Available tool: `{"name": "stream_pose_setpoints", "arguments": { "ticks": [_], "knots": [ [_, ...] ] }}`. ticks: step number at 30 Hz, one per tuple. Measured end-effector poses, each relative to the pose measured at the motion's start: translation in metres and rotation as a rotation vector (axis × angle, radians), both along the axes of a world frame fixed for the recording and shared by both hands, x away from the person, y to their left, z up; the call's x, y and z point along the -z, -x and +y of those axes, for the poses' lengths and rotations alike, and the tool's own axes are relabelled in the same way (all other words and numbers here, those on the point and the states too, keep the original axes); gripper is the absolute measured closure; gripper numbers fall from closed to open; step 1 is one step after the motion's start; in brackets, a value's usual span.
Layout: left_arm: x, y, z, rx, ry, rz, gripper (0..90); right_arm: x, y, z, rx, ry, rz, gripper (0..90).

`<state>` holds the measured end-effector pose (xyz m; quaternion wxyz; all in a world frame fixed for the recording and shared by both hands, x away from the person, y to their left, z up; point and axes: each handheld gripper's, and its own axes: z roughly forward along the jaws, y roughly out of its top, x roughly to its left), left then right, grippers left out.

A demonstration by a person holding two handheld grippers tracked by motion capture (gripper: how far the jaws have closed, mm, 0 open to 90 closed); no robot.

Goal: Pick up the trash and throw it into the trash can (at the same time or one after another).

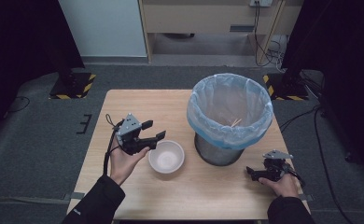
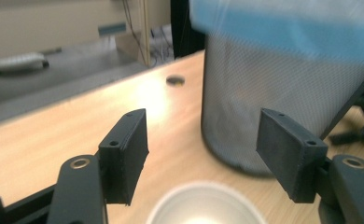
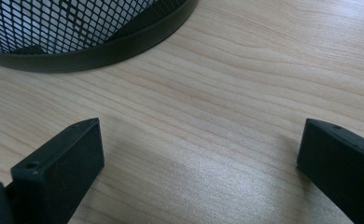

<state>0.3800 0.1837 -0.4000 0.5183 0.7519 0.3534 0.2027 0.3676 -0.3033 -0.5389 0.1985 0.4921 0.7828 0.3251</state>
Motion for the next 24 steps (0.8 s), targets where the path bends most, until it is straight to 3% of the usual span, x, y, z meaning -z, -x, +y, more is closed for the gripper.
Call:
{"name": "stream_pose_setpoints", "arguments": {
  "ticks": [5,9,14,24],
  "knots": [
    [0.029,-0.004,0.008,-0.036,0.002,0.059,32.8,0.0,0.0,0.0,0.0,0.0,0.0,0.7],
    [0.049,-0.006,0.012,-0.048,-0.047,0.118,32.4,0.0,0.0,0.0,0.0,0.0,0.0,0.7],
    [0.063,-0.009,0.016,-0.076,-0.055,0.153,31.5,0.0,0.0,0.0,-0.003,0.002,-0.001,0.6],
    [0.09,-0.013,0.016,-0.061,-0.098,0.25,35.6,0.0,0.0,0.0,-0.004,0.0,-0.001,0.6]
  ]
}}
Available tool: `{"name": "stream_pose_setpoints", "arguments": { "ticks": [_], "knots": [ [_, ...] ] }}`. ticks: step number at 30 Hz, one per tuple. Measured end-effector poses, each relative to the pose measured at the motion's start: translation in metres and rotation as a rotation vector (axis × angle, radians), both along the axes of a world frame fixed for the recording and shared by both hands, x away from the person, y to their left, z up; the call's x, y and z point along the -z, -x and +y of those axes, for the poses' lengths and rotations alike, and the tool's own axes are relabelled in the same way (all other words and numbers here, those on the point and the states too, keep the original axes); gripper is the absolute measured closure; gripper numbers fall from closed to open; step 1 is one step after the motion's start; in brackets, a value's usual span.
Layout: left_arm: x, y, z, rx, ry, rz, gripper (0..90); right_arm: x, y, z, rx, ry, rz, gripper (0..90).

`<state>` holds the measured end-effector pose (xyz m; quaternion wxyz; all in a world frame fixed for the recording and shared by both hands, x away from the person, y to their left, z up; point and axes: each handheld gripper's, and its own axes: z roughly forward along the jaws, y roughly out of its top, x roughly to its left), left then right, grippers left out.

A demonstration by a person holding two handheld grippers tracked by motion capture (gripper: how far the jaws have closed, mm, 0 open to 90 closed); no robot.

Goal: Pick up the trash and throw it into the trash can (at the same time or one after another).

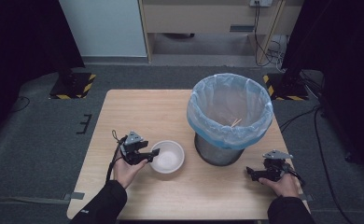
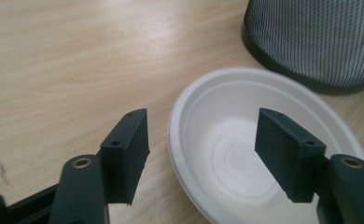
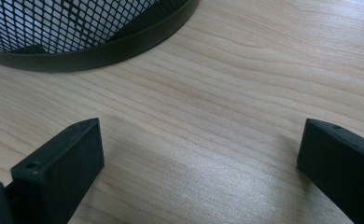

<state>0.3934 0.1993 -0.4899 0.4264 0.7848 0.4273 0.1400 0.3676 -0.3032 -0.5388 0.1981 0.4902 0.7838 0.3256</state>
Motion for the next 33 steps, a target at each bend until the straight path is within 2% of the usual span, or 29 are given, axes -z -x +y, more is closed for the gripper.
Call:
{"name": "stream_pose_setpoints", "arguments": {
  "ticks": [3,11,18,26,33],
  "knots": [
    [0.005,-0.001,-0.002,0.009,-0.012,0.037,40.9,0.0,0.0,0.0,-0.003,0.001,-0.001,0.7],
    [0.01,-0.004,-0.005,0.007,-0.058,0.087,51.1,0.0,0.0,0.0,-0.005,0.0,-0.001,0.7],
    [0.013,-0.006,-0.002,-0.009,-0.066,0.126,59.7,0.0,0.0,0.0,-0.007,0.0,0.001,0.6],
    [0.015,-0.009,-0.001,-0.026,-0.06,0.167,70.9,0.0,0.0,0.0,-0.007,0.0,0.001,0.6],
    [0.011,-0.01,0.003,-0.03,-0.003,0.183,78.3,0.0,0.0,0.0,-0.007,0.0,0.001,0.7]
  ]
}}
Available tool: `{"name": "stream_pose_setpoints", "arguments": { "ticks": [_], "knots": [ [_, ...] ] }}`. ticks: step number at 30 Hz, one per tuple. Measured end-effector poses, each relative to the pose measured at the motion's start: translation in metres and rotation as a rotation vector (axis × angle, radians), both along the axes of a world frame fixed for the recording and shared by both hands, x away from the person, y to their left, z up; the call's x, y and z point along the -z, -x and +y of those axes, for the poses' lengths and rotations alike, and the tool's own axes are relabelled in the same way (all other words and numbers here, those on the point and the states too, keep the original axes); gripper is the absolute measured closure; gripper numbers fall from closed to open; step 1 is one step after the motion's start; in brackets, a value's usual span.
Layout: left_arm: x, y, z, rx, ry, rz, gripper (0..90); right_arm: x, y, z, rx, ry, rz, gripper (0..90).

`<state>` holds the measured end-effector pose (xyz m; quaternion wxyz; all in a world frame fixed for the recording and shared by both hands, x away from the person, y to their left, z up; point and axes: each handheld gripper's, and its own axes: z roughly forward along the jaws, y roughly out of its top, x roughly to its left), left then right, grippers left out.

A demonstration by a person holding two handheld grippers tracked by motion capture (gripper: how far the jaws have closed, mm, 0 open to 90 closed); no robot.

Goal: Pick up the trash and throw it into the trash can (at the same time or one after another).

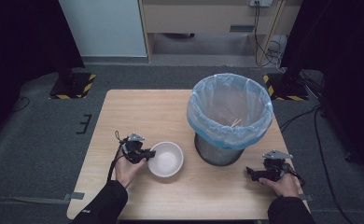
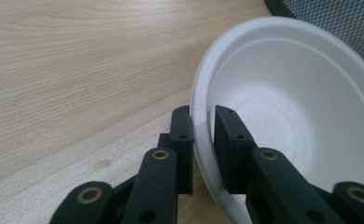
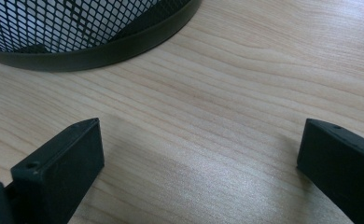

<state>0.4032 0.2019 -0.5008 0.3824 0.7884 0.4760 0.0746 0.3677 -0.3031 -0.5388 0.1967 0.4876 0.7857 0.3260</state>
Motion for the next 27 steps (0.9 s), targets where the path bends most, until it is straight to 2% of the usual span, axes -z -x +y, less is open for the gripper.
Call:
{"name": "stream_pose_setpoints", "arguments": {
  "ticks": [6,9,17,22,27],
  "knots": [
    [-0.011,0.002,0.003,-0.004,0.041,-0.03,81.6,0.0,0.0,0.0,0.0,0.0,0.0,0.7],
    [-0.019,0.004,0.005,-0.008,0.056,-0.061,82.6,0.0,0.0,0.0,0.0,0.0,0.0,0.6],
    [-0.042,0.01,0.017,-0.038,0.052,-0.156,83.5,0.0,0.0,0.0,-0.004,0.001,-0.003,0.6],
    [-0.059,0.012,0.03,-0.076,0.065,-0.218,83.5,0.0,0.0,0.0,-0.003,0.0,-0.003,0.6],
    [-0.078,0.015,0.051,-0.134,0.113,-0.274,83.5,0.0,-0.001,0.0,-0.003,-0.002,-0.002,0.7]
  ]
}}
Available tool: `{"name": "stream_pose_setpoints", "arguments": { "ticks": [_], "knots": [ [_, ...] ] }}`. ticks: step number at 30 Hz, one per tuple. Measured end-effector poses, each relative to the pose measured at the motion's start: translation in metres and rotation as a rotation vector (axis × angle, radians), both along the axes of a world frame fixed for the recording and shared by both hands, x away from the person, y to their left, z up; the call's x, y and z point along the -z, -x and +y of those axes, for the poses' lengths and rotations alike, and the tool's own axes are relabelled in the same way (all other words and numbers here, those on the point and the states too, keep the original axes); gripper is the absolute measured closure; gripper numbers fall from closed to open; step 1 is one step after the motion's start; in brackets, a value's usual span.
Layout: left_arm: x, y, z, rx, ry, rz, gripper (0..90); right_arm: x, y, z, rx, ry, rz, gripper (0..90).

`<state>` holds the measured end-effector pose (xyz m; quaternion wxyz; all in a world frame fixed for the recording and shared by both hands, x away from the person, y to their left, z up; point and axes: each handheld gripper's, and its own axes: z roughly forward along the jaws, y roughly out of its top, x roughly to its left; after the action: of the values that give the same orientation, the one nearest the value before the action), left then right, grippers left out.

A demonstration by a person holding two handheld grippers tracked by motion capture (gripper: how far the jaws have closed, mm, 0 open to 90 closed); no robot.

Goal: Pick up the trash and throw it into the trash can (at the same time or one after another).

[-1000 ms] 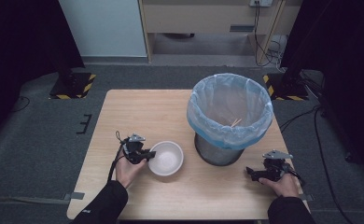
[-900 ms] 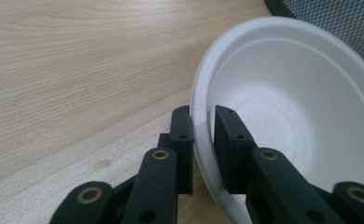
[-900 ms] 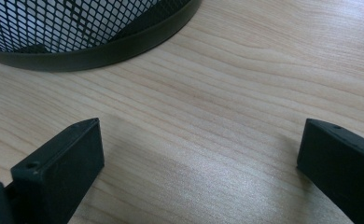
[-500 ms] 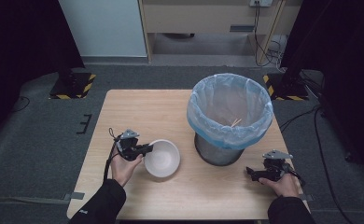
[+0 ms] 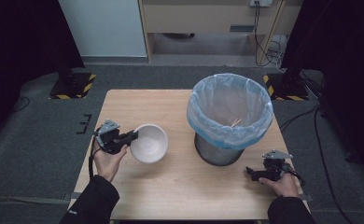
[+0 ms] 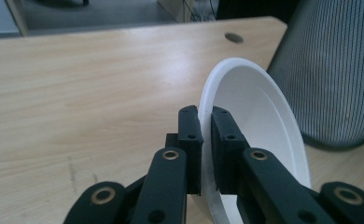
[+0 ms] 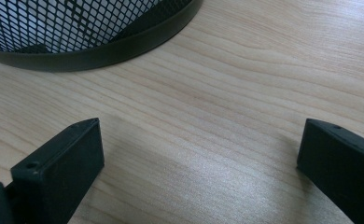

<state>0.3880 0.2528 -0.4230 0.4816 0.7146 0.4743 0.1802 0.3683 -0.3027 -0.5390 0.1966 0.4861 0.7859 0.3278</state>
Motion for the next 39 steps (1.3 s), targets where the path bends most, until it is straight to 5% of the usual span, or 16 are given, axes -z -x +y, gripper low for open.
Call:
{"name": "stream_pose_setpoints", "arguments": {
  "ticks": [13,39],
  "knots": [
    [-0.034,0.012,0.043,-0.112,0.089,-0.131,83.5,0.0,0.0,0.0,-0.005,0.003,-0.001,0.6],
    [-0.082,0.033,0.042,-0.088,0.167,-0.298,83.5,0.0,0.0,0.0,-0.005,0.003,-0.001,0.7]
  ]
}}
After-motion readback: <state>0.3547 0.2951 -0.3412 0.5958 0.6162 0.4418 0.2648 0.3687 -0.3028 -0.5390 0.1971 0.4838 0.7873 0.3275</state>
